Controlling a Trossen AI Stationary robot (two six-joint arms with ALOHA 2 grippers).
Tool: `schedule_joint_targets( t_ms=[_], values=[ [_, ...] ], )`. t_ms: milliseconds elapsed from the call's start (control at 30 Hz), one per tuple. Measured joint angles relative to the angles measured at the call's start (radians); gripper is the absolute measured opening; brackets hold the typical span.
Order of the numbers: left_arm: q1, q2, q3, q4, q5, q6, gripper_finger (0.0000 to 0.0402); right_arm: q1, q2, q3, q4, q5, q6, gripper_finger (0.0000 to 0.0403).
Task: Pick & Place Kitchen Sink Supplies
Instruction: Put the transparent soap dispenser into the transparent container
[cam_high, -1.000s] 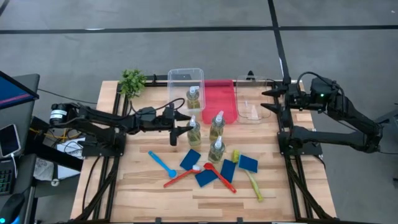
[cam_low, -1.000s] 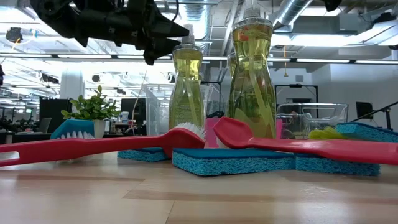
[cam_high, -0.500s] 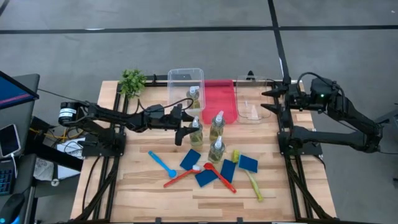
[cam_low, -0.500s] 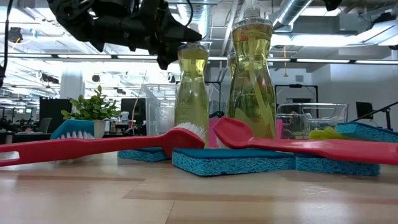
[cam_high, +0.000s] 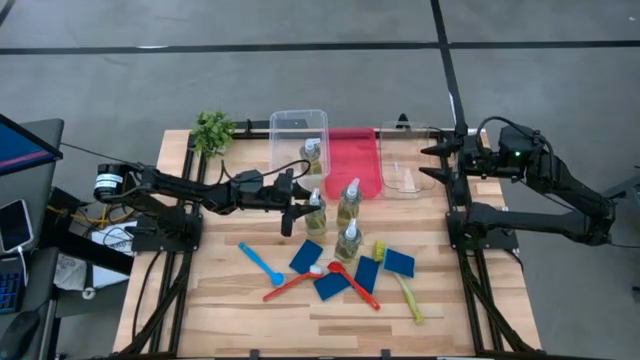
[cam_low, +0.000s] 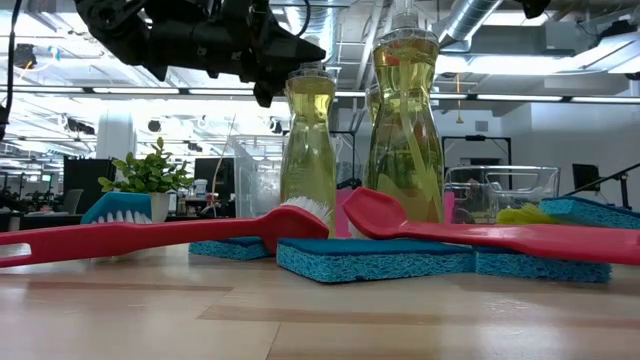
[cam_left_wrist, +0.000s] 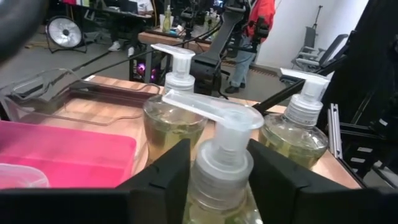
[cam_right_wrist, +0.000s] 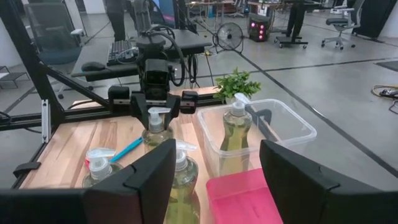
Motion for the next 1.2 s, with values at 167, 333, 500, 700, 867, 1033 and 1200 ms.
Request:
schedule_joint_targets(
  t_ms=[167, 333, 500, 700, 867, 1033, 1200],
  values=[
    [-0.001, 0.000, 0.000, 0.008, 0.003, -0.001, 0.0119, 0.000, 0.000, 0.000, -0.020, 0.000, -0.002, 0.0225],
    [-0.001, 0.000, -0.001, 0.018, 0.007, -0.005, 0.0137, 0.000, 0.000, 0.000, -0.022, 0.000, -0.002, 0.0225],
    [-0.001, -0.001, -0.003, 0.034, 0.004, -0.005, 0.0121, 0.000, 0.000, 0.000, -0.023, 0.000, -0.002, 0.0225],
    [-0.001, -0.035, -0.003, 0.048, 0.006, -0.005, 0.0117, 0.000, 0.000, 0.000, -0.023, 0.000, -0.002, 0.0225],
    [-0.001, -0.098, -0.003, 0.049, 0.004, 0.028, 0.0126, 0.000, 0.000, 0.000, -0.023, 0.000, -0.002, 0.0225],
    [-0.001, -0.185, -0.003, 0.050, 0.005, 0.029, 0.0117, 0.000, 0.000, 0.000, -0.023, 0.000, -0.002, 0.0225],
    [-0.008, -0.277, -0.003, 0.049, 0.004, 0.030, 0.0126, 0.000, 0.000, 0.000, -0.023, 0.000, -0.002, 0.0225]
  ],
)
